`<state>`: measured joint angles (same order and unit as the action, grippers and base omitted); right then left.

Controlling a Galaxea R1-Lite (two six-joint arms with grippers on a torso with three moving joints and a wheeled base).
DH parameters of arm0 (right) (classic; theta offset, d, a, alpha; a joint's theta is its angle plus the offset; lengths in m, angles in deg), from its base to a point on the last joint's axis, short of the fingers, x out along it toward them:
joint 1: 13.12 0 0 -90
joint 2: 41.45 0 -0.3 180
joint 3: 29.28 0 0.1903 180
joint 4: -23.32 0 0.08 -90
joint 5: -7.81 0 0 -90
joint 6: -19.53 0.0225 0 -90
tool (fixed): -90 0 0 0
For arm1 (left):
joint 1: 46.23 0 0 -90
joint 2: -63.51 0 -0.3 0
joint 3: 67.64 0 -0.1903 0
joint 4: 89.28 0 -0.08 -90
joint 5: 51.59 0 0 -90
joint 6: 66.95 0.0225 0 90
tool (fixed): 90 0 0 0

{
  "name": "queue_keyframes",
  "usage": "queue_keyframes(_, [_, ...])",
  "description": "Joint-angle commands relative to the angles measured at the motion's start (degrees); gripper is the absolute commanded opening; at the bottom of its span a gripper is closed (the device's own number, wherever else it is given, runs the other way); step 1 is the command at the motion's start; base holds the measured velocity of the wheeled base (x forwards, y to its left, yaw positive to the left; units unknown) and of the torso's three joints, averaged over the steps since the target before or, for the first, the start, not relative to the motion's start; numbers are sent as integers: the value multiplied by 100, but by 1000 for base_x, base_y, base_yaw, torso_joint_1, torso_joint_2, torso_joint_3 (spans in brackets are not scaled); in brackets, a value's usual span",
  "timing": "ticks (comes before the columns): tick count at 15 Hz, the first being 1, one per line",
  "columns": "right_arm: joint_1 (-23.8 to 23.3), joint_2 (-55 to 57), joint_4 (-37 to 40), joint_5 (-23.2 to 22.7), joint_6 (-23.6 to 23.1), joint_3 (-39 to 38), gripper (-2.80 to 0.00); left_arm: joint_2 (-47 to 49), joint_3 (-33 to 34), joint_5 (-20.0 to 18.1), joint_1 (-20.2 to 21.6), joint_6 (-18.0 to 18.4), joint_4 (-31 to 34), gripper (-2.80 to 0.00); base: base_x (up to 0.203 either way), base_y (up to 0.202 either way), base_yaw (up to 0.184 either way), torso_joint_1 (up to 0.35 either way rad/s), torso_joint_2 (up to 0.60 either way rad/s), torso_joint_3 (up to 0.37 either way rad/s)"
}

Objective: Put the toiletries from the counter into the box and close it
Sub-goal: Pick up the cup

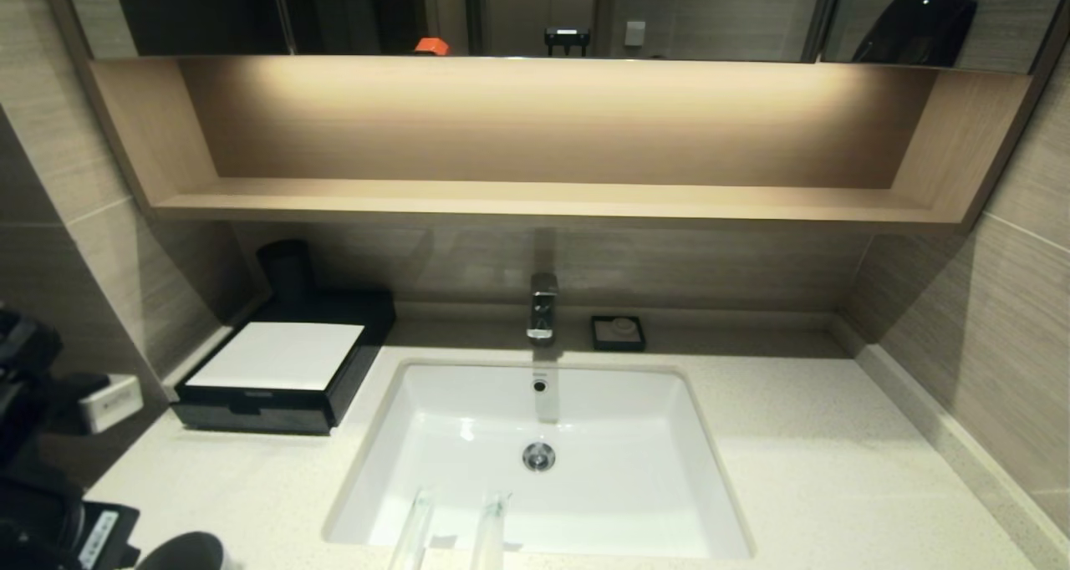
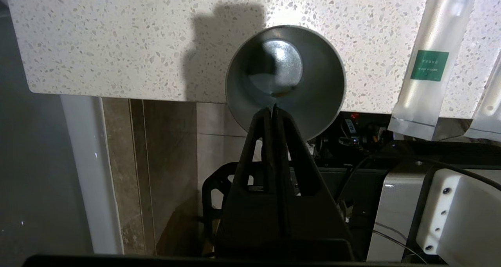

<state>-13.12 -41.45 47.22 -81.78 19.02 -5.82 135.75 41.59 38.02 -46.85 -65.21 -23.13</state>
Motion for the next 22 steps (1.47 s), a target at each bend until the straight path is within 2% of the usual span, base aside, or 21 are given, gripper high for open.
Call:
queue_keyframes(1, [0,-9,0,2,-2,-1,-280,5,117,3,1,2,-16,-280,0,0,0,0,0,0])
queue_keyframes(3, [0,-8,0,2,-2,-1,-280,45,99,30,1,11,-16,-280,0,0,0,0,0,0])
queue_keyframes(4, [0,-1,0,2,-2,-1,-280,46,48,30,1,13,-16,0,0,0,0,0,0,0])
queue_keyframes(12, [0,-5,0,2,-2,-1,-280,8,53,76,8,6,14,0,0,0,0,0,0,0])
queue_keyframes(18, [4,-9,0,-1,-2,-1,-280,3,100,302,83,-7,220,0,0,0,0,0,0,0])
queue_keyframes(22, [0,-6,0,-2,0,-1,-280,257,124,302,152,-9,292,0,0,0,0,0,0,0])
